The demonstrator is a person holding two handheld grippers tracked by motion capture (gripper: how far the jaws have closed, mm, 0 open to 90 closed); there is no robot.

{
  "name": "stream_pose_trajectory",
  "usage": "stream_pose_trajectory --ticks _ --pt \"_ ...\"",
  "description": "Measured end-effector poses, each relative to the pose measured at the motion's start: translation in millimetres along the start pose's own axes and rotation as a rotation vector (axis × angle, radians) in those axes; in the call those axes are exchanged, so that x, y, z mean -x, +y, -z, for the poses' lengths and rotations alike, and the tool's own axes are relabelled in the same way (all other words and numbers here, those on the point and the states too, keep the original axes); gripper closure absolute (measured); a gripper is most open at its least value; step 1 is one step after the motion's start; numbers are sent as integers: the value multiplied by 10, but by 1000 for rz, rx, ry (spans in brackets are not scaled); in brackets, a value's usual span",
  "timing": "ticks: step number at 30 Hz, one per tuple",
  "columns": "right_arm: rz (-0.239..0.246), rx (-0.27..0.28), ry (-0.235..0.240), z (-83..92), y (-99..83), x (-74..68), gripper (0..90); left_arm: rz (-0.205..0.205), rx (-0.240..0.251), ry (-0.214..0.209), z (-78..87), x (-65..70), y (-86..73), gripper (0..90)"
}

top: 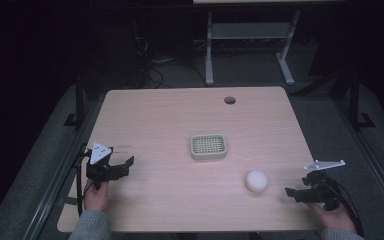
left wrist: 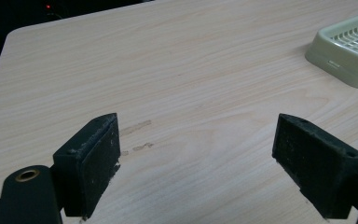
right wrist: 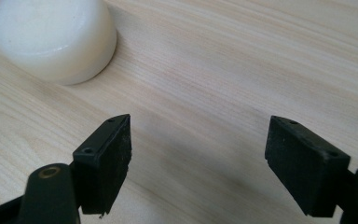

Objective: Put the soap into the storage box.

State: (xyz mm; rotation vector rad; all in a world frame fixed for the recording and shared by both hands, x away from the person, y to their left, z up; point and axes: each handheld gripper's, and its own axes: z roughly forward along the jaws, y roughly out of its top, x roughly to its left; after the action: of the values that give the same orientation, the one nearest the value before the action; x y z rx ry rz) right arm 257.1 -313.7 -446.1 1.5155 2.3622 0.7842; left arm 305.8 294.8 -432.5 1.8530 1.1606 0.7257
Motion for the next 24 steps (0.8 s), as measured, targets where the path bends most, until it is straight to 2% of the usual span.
stream_pose_trajectory --ticks 5,9,12,18,22,24 --pt "18 -14 -6 16 25 -5 221 1 -3 -8 2 -12 0 148" --pt "15 -21 4 31 38 -13 221 8 -1 -5 0 -21 -10 148" --pt "26 -29 7 66 88 -59 221 5 1 8 9 -27 -10 148" --pt "47 -31 13 100 168 -107 221 11 2 -1 -14 -35 -19 148" --pt "44 -36 17 118 205 -125 221 15 5 -3 -11 -31 -17 149" --pt "66 -39 20 132 231 -139 221 14 6 -4 -11 -29 -18 148"
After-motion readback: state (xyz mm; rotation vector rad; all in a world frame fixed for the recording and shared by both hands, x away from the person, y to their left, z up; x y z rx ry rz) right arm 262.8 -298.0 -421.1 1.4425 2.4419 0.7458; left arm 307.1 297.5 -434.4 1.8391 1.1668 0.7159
